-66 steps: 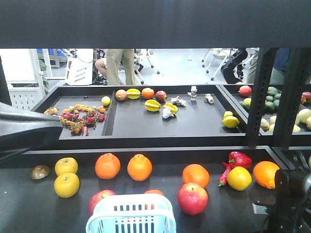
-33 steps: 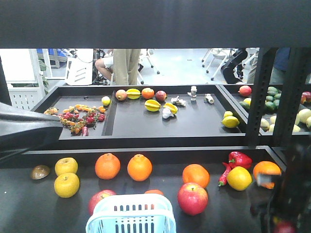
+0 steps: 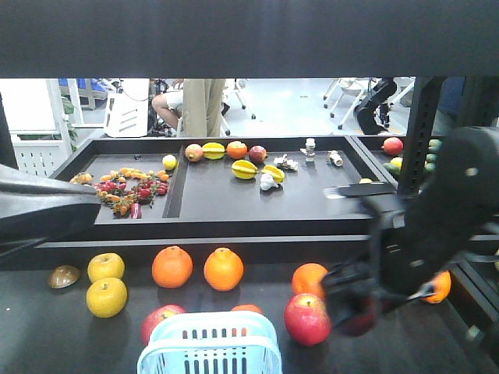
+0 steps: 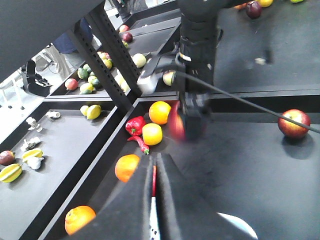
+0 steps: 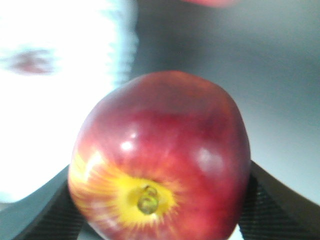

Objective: Pick three apples into basket with both arms
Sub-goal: 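Lift the second apple and carry it toward the basket, then open the right gripper above the basket to drop the apple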

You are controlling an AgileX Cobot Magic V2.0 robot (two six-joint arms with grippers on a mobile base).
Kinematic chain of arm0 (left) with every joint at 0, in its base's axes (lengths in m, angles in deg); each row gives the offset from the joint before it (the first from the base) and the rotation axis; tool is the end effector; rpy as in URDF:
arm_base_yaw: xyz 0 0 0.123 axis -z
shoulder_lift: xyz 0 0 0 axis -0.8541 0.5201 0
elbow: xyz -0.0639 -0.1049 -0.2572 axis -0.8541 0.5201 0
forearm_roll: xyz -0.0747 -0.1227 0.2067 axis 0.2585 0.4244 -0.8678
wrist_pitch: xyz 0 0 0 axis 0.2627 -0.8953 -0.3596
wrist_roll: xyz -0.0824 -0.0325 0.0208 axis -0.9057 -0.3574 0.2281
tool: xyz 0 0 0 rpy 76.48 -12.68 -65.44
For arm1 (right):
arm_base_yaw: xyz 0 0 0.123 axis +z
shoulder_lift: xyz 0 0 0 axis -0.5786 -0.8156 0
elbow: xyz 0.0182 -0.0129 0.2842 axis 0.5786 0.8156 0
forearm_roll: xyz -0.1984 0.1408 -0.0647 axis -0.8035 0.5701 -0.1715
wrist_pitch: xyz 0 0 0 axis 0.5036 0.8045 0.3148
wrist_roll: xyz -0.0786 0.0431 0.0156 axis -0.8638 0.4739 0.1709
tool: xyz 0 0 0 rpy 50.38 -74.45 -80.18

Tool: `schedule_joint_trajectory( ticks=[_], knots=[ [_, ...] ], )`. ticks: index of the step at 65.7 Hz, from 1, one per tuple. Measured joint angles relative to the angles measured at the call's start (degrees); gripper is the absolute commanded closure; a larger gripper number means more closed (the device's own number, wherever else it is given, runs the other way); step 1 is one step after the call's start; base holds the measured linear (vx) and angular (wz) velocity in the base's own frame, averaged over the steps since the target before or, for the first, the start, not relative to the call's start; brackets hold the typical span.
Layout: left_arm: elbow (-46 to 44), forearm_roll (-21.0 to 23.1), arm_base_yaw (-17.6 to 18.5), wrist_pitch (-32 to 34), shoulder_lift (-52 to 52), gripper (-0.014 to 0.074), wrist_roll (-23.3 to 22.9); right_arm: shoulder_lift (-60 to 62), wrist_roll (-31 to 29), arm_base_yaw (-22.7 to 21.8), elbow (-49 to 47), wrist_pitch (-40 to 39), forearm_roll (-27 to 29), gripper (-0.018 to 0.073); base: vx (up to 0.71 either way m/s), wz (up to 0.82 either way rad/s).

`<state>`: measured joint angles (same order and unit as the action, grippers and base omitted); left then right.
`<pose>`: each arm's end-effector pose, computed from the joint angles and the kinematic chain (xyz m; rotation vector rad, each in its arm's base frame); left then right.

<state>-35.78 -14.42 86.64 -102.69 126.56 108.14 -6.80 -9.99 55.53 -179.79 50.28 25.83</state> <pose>0.1209 -0.1050 0.4945 1.1252 1.4293 -0.3417 0.3143 0.1271 0.3533 -0.5436 2.7191 0.2517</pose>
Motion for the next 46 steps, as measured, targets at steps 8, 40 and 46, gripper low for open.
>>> schedule_joint_trajectory(
  ticks=[8,40,46],
  knots=[
    [0.0,0.0,0.0,0.0,0.0,0.0604,0.0,1.0,2.3,8.5,0.0,0.3,0.3,0.0269,0.0,0.0],
    [0.0,0.0,0.0,0.0,0.0,0.0604,0.0,-5.6,5.1,21.9,0.0,-2.6,3.0,0.0269,0.0,0.0],
    [0.0,0.0,0.0,0.0,0.0,0.0604,0.0,-8.7,4.8,21.9,0.0,-5.8,2.9,0.0269,0.0,0.0]
  ],
)
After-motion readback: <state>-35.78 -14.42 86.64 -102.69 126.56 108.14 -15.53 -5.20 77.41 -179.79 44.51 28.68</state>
